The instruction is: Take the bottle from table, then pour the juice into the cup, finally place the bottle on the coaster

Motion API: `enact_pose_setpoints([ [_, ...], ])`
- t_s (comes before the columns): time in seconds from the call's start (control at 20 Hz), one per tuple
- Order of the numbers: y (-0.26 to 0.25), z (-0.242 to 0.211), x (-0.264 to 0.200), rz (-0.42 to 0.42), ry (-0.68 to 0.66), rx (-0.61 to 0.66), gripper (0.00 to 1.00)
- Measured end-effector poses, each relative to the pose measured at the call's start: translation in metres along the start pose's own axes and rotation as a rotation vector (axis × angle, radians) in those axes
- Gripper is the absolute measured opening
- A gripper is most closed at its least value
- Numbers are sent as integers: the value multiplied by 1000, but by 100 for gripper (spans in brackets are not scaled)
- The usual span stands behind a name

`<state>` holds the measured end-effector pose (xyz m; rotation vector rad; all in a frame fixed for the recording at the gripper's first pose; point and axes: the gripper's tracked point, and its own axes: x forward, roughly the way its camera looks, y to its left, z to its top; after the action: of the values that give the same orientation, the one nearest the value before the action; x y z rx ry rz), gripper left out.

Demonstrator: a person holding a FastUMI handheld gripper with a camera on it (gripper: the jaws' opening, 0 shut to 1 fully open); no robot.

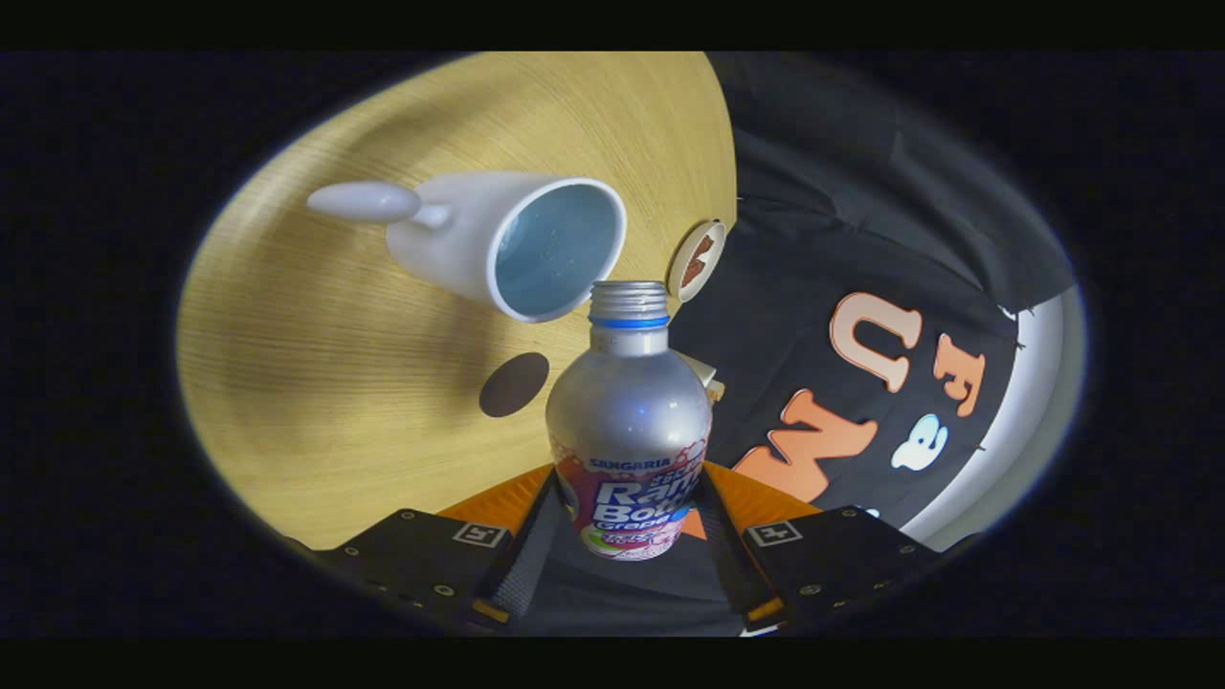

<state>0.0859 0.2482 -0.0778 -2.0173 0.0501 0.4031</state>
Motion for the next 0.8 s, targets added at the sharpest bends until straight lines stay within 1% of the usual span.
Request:
enact_pose_setpoints([
  [0.4, 21, 4, -3, 100, -55, 387, 76],
  [0.55, 26, 0, -3, 105, -55, 493, 76],
  [0.8, 39, 1, 1, 141, -76, 739, 77],
])
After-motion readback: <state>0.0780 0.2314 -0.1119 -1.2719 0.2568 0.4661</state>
